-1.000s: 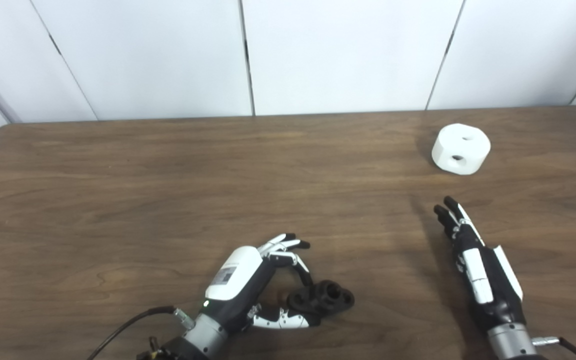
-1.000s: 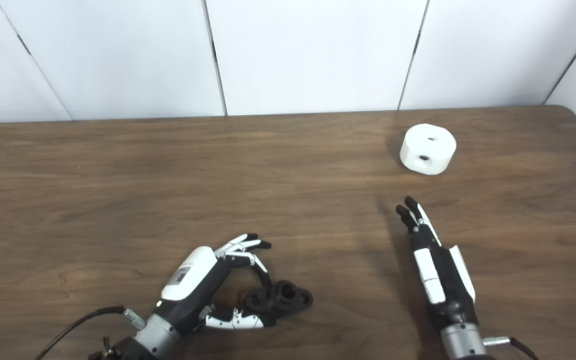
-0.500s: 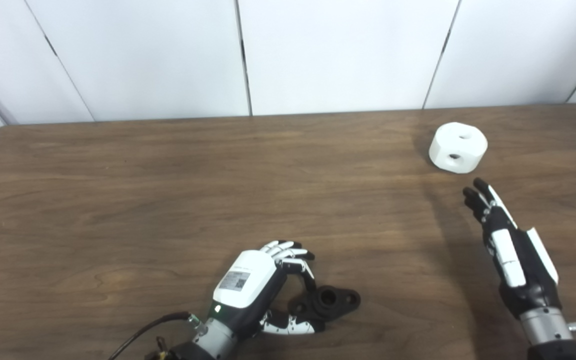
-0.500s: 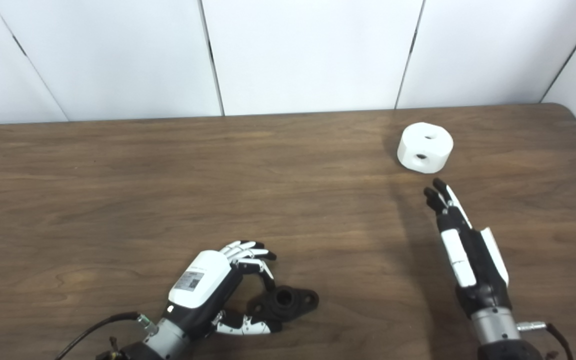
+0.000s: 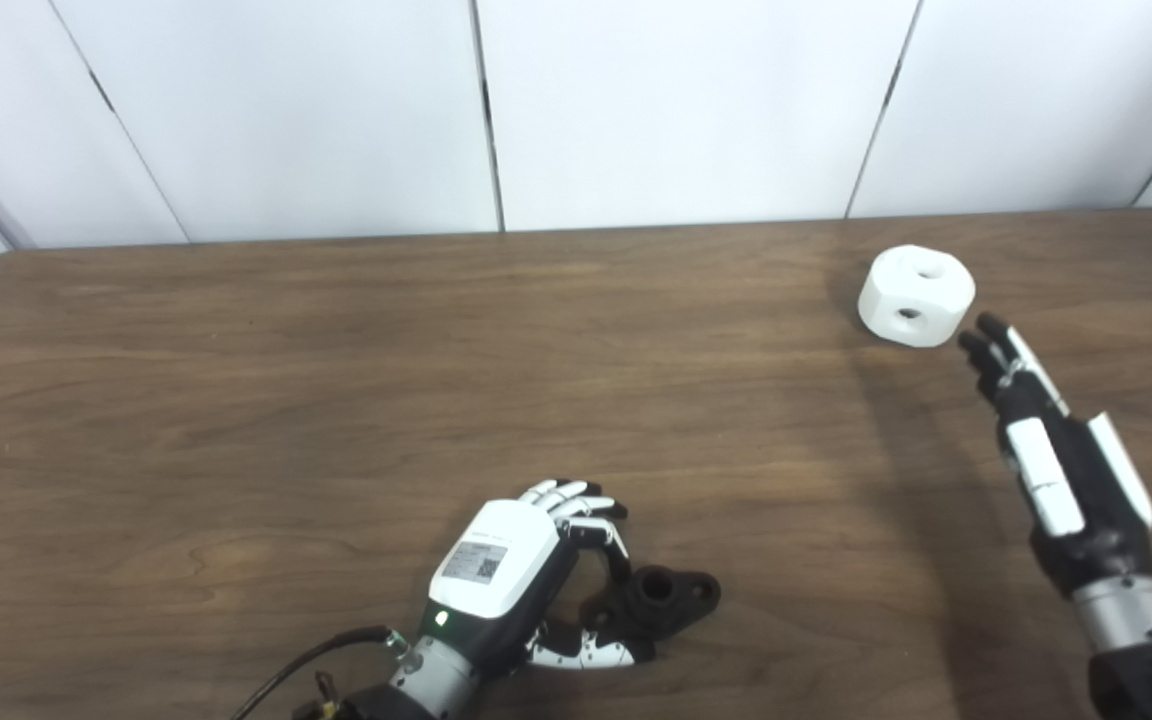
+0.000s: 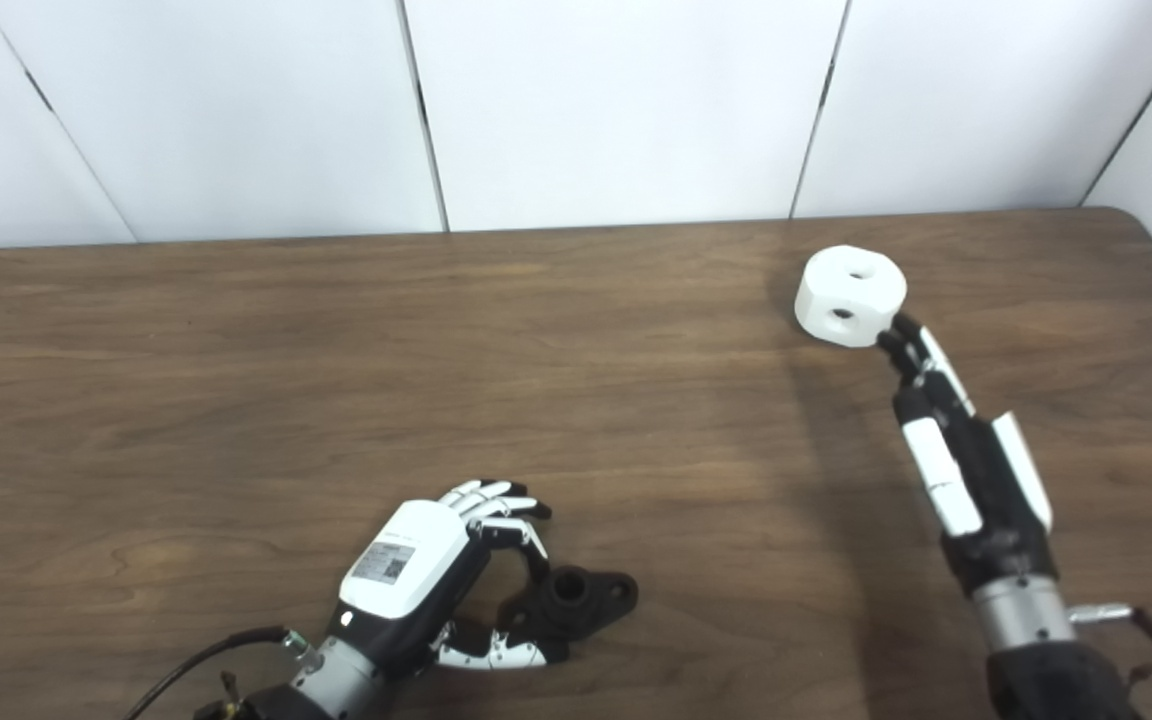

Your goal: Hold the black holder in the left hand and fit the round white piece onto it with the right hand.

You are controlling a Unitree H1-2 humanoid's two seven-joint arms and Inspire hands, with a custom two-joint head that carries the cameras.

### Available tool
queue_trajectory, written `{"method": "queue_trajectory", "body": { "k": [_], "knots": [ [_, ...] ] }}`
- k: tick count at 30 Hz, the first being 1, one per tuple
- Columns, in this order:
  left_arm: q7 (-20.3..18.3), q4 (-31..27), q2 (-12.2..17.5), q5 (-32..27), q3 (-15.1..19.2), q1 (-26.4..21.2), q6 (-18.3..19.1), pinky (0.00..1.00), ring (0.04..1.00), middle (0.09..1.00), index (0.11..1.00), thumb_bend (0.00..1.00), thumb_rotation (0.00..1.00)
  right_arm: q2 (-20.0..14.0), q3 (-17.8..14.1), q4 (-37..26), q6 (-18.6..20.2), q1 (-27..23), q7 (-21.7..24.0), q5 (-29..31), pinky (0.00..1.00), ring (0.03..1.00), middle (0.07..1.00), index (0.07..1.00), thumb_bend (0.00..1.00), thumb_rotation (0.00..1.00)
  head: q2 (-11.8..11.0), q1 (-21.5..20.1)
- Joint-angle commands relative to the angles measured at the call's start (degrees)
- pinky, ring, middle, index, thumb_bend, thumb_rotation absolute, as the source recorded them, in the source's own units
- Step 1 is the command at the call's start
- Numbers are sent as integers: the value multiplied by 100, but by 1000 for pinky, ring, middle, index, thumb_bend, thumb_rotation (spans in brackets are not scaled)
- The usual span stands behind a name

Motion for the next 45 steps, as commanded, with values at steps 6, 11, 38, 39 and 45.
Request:
{"method": "queue_trajectory", "body": {
  "k": [6, 11, 38, 39, 45],
  "knots": [
    [-447, 377, 200, 157, 39, 239, 267, 873, 878, 800, 490, 517, 48, -344, -26, -63, 154, -711, -112, -869, 956, 973, 959, 938, 696, 484, -153, -270],
    [-385, 375, 274, 157, 84, 285, 179, 859, 866, 791, 490, 517, 49, -570, 120, 175, 450, -1148, -156, -1728, 865, 924, 940, 939, 817, 468, -294, -602],
    [-227, 587, 438, -43, 303, 361, -173, 858, 864, 792, 490, 517, 46, -1710, 1205, 2755, 1481, -3510, 448, -3152, 860, 1000, 1000, 861, 865, 364, -582, -1174],
    [-253, 579, 428, -28, 304, 362, -151, 859, 865, 793, 490, 516, 46, -1746, 1259, 2828, 1479, -3553, 460, -3200, 851, 1000, 1000, 848, 867, 368, -586, -1168],
    [-252, 599, 425, -18, 300, 358, -164, 865, 867, 796, 490, 516, 47, -1878, 1473, 3105, 1508, -3762, 548, -3320, 894, 1000, 1000, 773, 909, 343, -602, -1157]
  ]
}}
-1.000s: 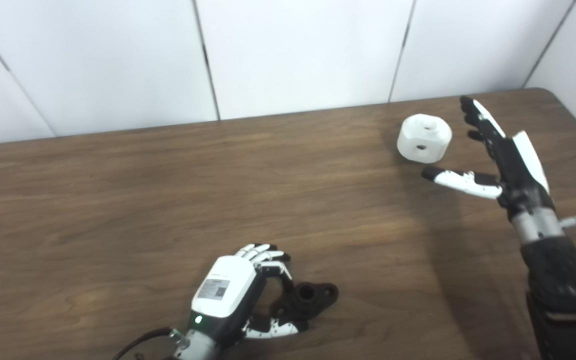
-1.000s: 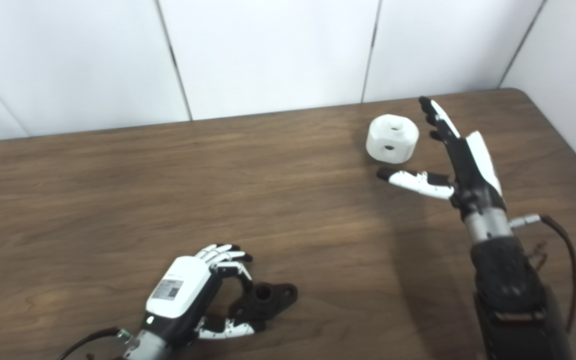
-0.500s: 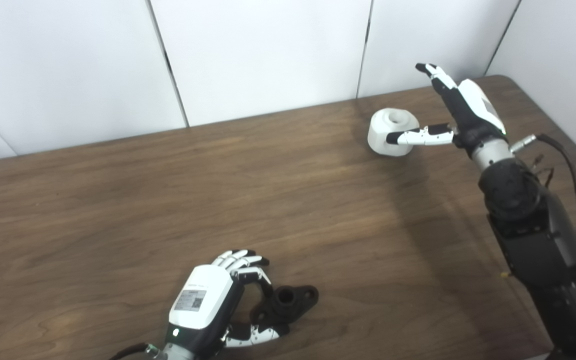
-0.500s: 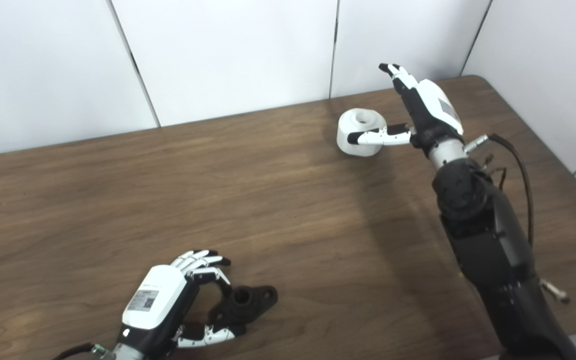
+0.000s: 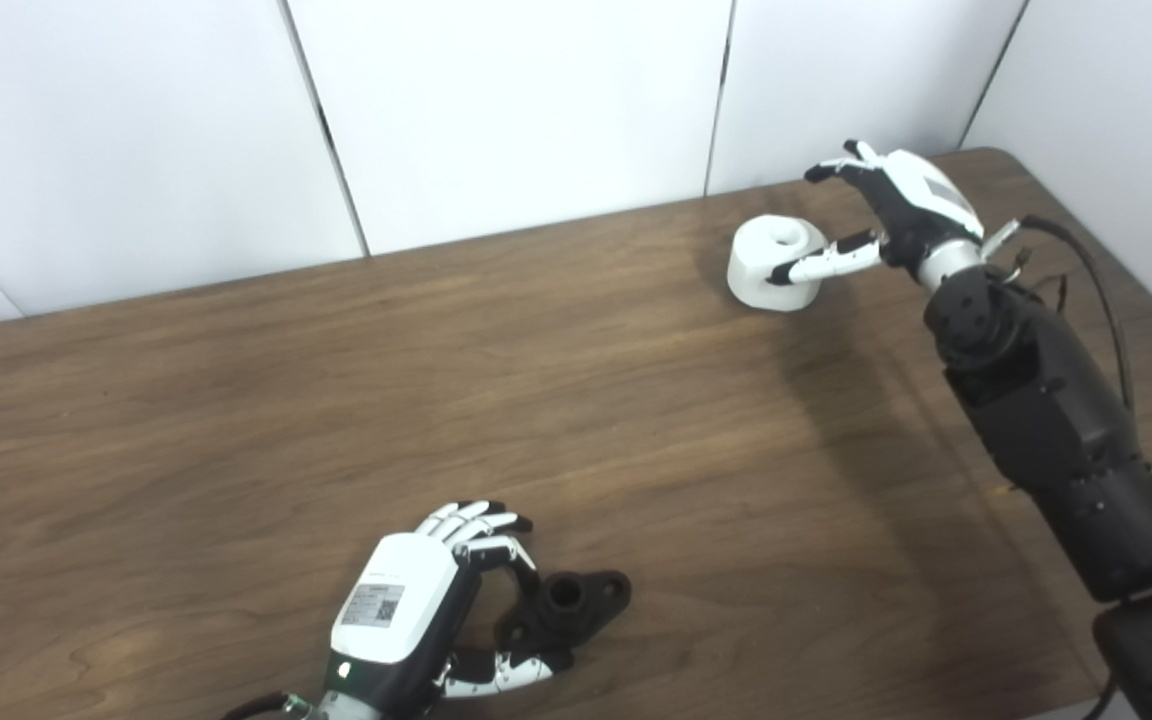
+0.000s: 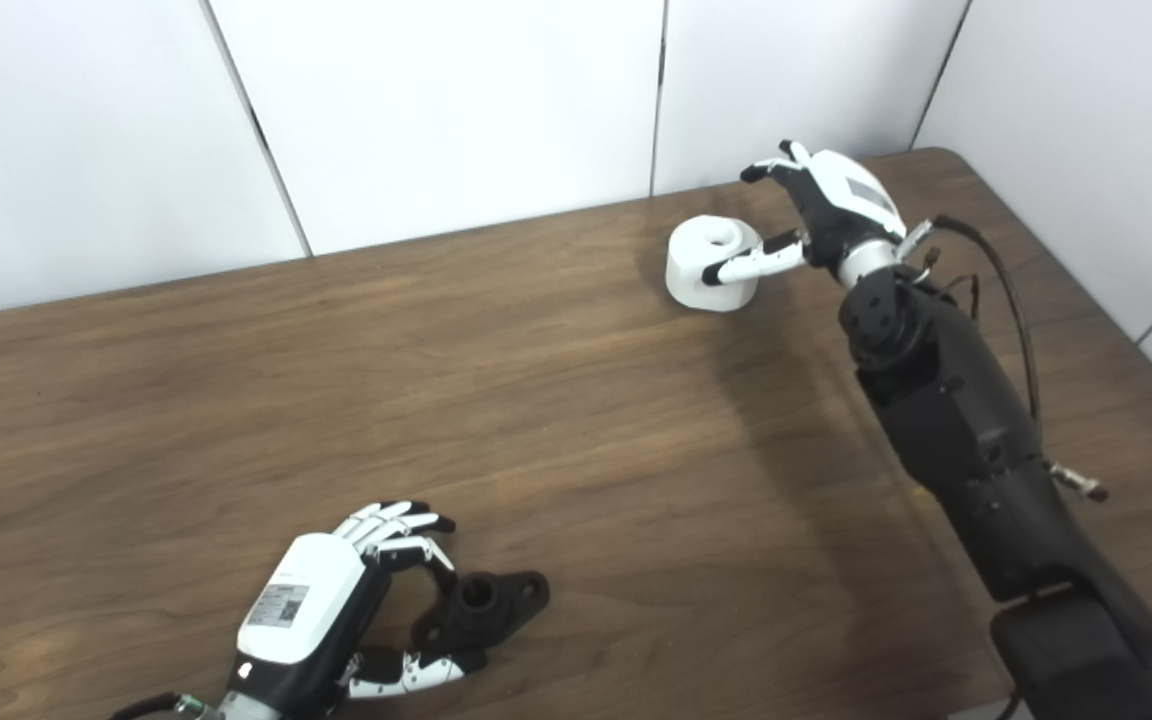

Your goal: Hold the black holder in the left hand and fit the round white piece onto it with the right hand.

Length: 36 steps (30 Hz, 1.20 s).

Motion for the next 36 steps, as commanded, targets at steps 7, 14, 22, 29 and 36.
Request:
{"method": "queue_trajectory", "body": {
  "k": [7, 14, 22, 29, 36],
  "knots": [
    [-456, 483, 228, 153, 46, 284, 368, 867, 870, 800, 490, 516, 47, -286, 195, 14, 31, -472, 134, -194, 957, 1000, 1000, 757, 929, 336, -28, 10],
    [-456, 490, 224, 152, 38, 279, 363, 868, 872, 800, 490, 516, 47, -257, 234, 146, -14, -517, 131, -169, 960, 1000, 992, 757, 920, 340, -36, 24],
    [-472, 451, 204, 169, 39, 280, 390, 861, 867, 797, 490, 516, 47, -247, 275, 209, -54, -497, 138, -146, 937, 1000, 977, 748, 903, 311, -25, 36],
    [-481, 402, 181, 173, 42, 287, 405, 852, 861, 794, 490, 516, 47, -253, 310, 218, -33, -486, 206, -130, 911, 1000, 964, 737, 877, 298, -5, 57],
    [-539, 333, 164, 185, 38, 286, 437, 844, 856, 792, 489, 516, 47, -299, 370, 333, -196, -473, 182, -120, 886, 1000, 947, 713, 851, 301, 13, 73]
  ]
}}
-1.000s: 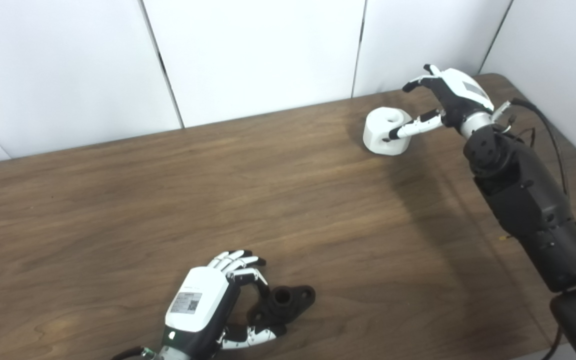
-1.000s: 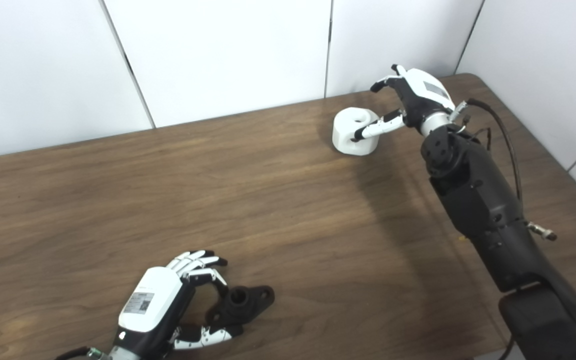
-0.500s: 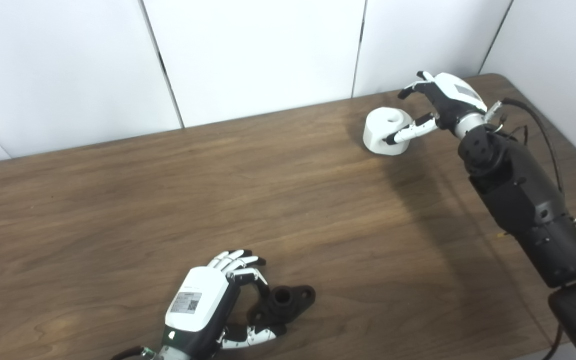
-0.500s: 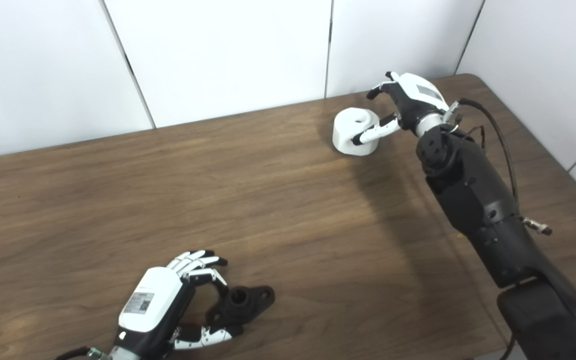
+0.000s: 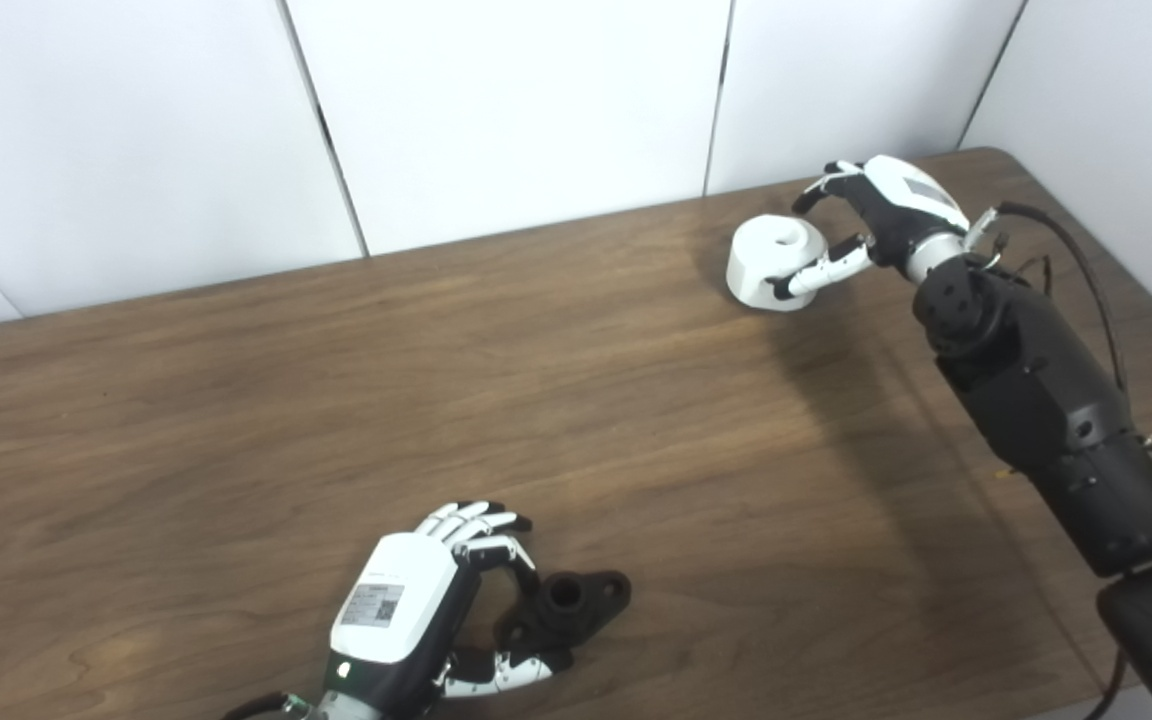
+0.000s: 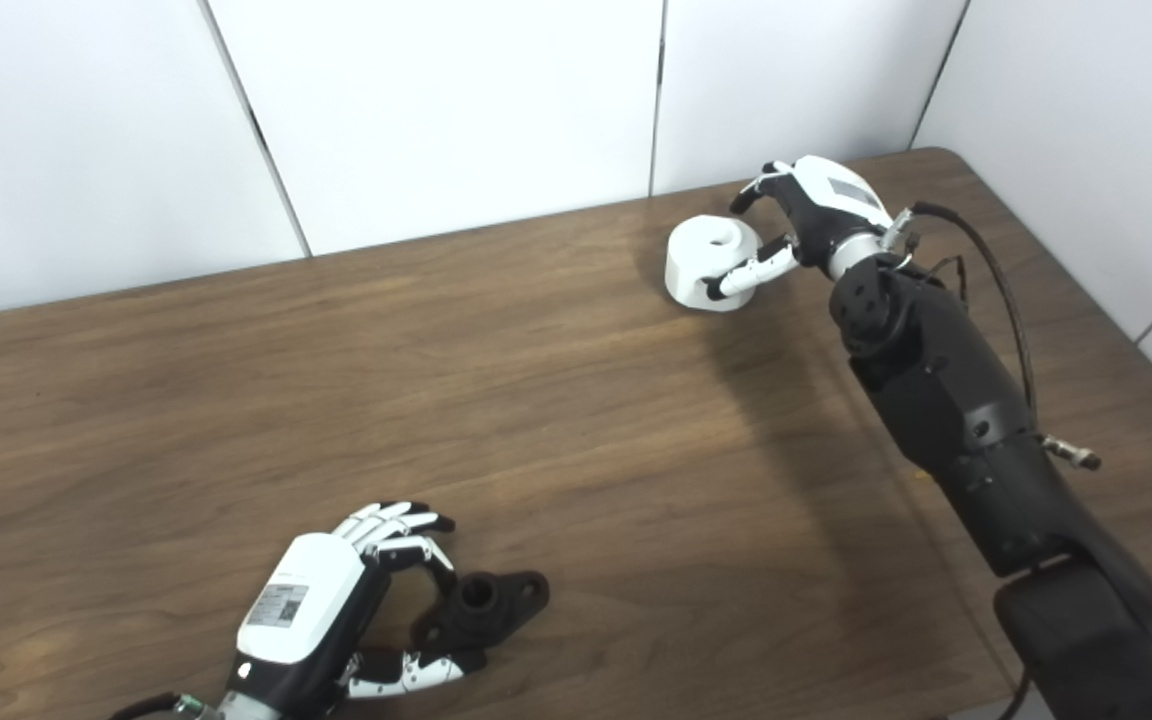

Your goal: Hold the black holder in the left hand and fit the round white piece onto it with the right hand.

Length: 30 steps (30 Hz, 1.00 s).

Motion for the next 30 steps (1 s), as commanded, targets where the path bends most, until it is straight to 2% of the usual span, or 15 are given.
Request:
{"method": "queue_trajectory", "body": {
  "k": [1, 13, 19, 21, 22, 25, 30],
  "knots": [
    [-540, 330, 171, 178, 29, 288, 447, 843, 855, 792, 489, 516, 47, -198, -34, -62, -214, -265, -77, -13, 884, 1000, 944, 708, 850, 301, 4, -6],
    [-645, 242, 106, 206, 69, 307, 485, 838, 856, 790, 489, 516, 46, -126, -131, 48, -415, -244, -262, 111, 823, 996, 935, 640, 827, 256, 29, 0],
    [-665, 228, 85, 221, 83, 319, 474, 836, 856, 790, 489, 516, 46, -107, -167, 57, -466, -209, -403, 127, 826, 987, 924, 600, 813, 218, 44, 15],
    [-670, 222, 81, 229, 87, 321, 471, 835, 856, 791, 489, 516, 46, -104, -177, 79, -529, -201, -475, 141, 830, 984, 918, 526, 618, 169, 49, 16],
    [-674, 218, 79, 234, 88, 323, 471, 835, 856, 792, 489, 516, 46, -100, -183, 89, -551, -199, -500, 144, 831, 983, 916, 508, 573, 158, 49, 16],
    [-676, 221, 70, 252, 90, 321, 474, 836, 855, 793, 489, 517, 46, -71, -195, 133, -615, -191, -651, 97, 824, 968, 898, 489, 529, 144, 52, 19],
    [-700, 220, 52, 281, 97, 320, 476, 838, 854, 792, 489, 516, 47, -39, -183, 178, -746, -157, -926, 37, 815, 940, 862, 484, 522, 138, 45, 29]
  ]
}}
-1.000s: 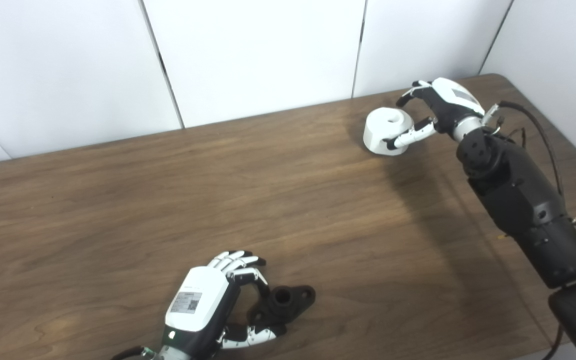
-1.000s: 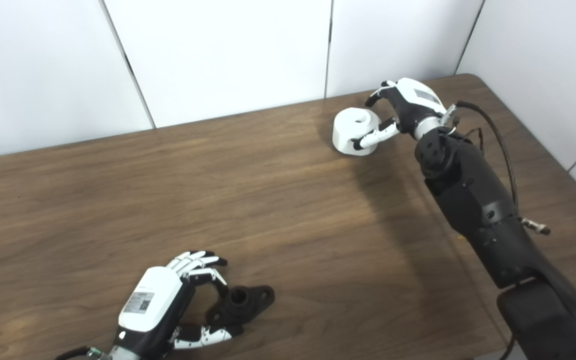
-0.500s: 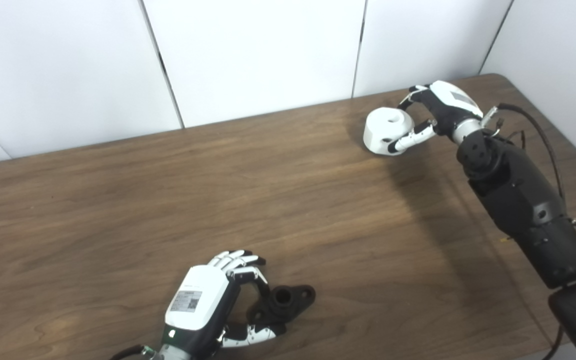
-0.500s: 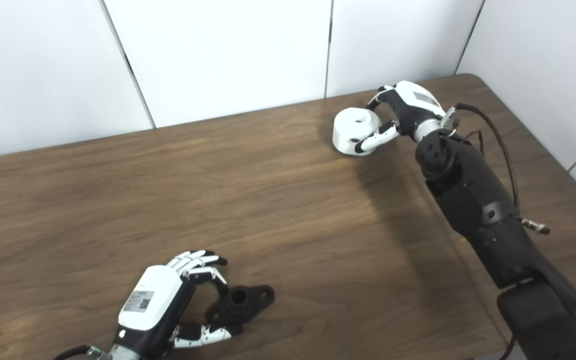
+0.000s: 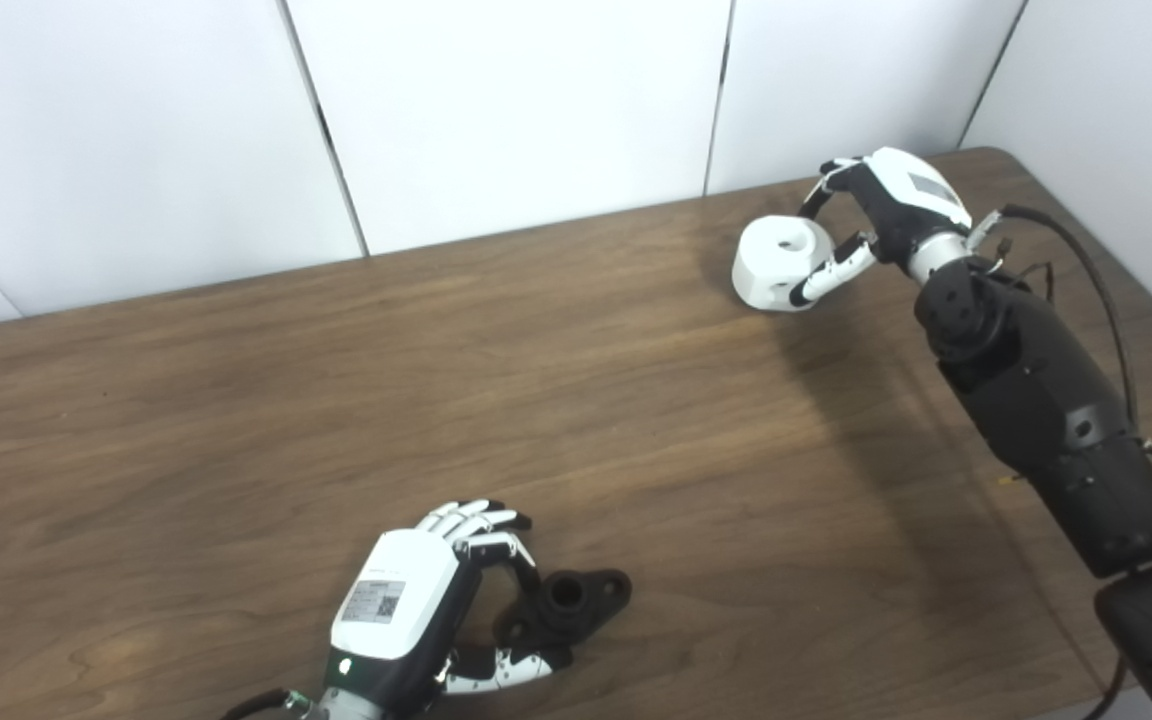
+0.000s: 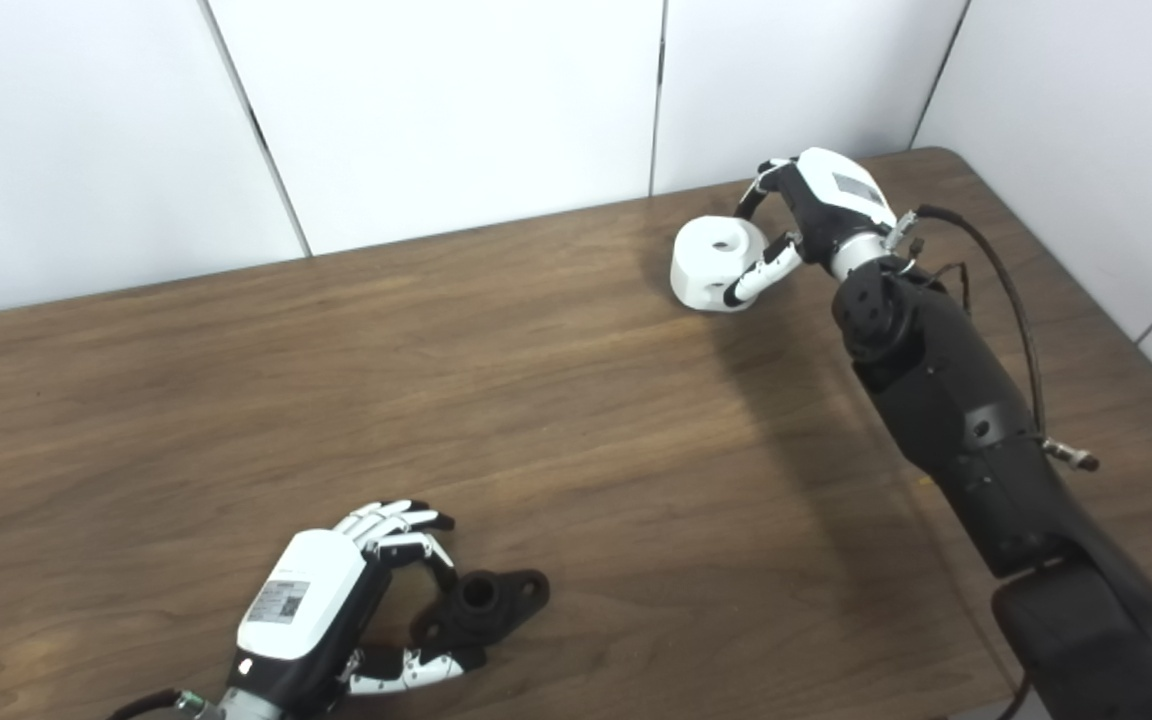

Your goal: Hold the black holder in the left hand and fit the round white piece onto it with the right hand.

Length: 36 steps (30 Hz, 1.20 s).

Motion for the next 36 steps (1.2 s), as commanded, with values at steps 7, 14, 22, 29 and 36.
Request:
{"method": "queue_trajectory", "body": {
  "k": [7, 14, 22, 29, 36],
  "knots": [
    [-525, 332, 124, 170, 16, 305, 453, 842, 858, 795, 489, 516, 47, -97, -66, -49, -277, -145, -325, -94, 813, 934, 851, 484, 521, 138, -12, 28],
    [-495, 412, 65, 191, -17, 288, 440, 845, 860, 797, 489, 516, 47, -188, -25, -493, -267, 37, -221, -169, 813, 931, 852, 486, 522, 136, -6, 219],
    [-531, 465, -104, 387, -97, 237, 522, 846, 858, 798, 490, 517, 48, -366, 41, -2117, 37, 555, 577, -453, 894, 924, 835, 486, 522, 138, 97, 669],
    [-690, 565, -258, 554, -189, 153, 633, 869, 880, 809, 490, 516, 48, -217, 101, -3545, 581, 919, 1488, -639, 922, 930, 840, 486, 524, 139, 194, 1034],
    [-726, 549, -335, 615, -290, 131, 766, 882, 889, 818, 490, 516, 47, 64, 160, -4610, 811, 1234, 2198, -933, 924, 919, 835, 484, 524, 139, 332, 1237]
  ]
}}
